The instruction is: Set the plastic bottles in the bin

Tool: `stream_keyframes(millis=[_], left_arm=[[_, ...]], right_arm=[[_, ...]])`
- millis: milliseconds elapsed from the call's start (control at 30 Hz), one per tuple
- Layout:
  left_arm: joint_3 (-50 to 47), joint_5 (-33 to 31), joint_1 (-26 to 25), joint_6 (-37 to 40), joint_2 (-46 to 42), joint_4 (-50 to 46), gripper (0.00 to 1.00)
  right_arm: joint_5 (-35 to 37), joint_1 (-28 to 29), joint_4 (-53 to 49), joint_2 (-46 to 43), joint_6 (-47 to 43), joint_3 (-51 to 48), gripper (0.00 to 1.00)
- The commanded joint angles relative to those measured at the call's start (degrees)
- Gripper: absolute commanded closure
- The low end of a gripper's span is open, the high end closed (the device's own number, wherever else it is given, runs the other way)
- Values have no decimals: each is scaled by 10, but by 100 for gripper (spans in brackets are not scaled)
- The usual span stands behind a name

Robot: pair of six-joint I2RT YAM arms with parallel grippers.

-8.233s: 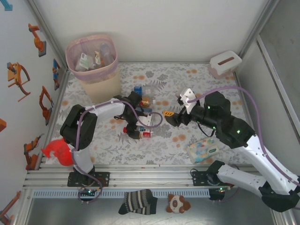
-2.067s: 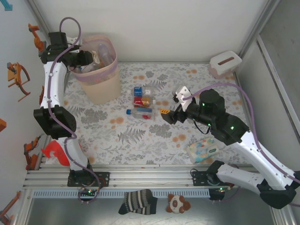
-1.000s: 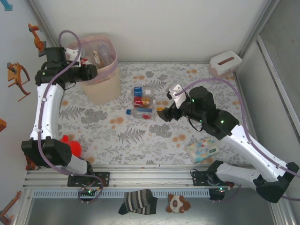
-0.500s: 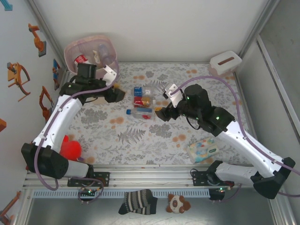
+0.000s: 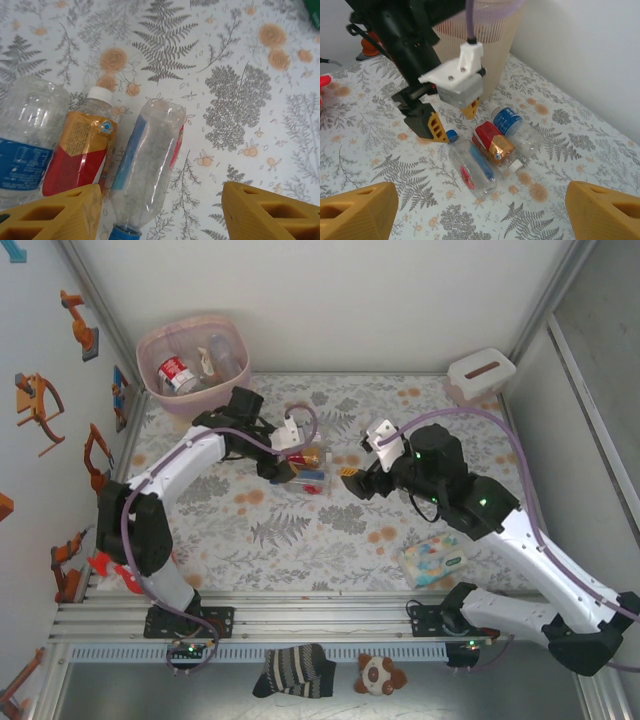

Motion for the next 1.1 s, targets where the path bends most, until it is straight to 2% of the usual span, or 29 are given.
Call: stream_keyframes(millis=[0,133,467,1067], left_arm=[[30,-25,-19,61,32,-9,36],[53,-64,-36,68,86,-11,32],[82,-88,-53,71,164,-20,29],[88,-89,-58,73,205,-53,25]], right_arm=[[17,2,-9,-17,-9,14,14],[24,1,-14,-30,-9,11,14],[34,1,-23,-55,-5,6,14],[34,2,-19,-55,-3,0,14]])
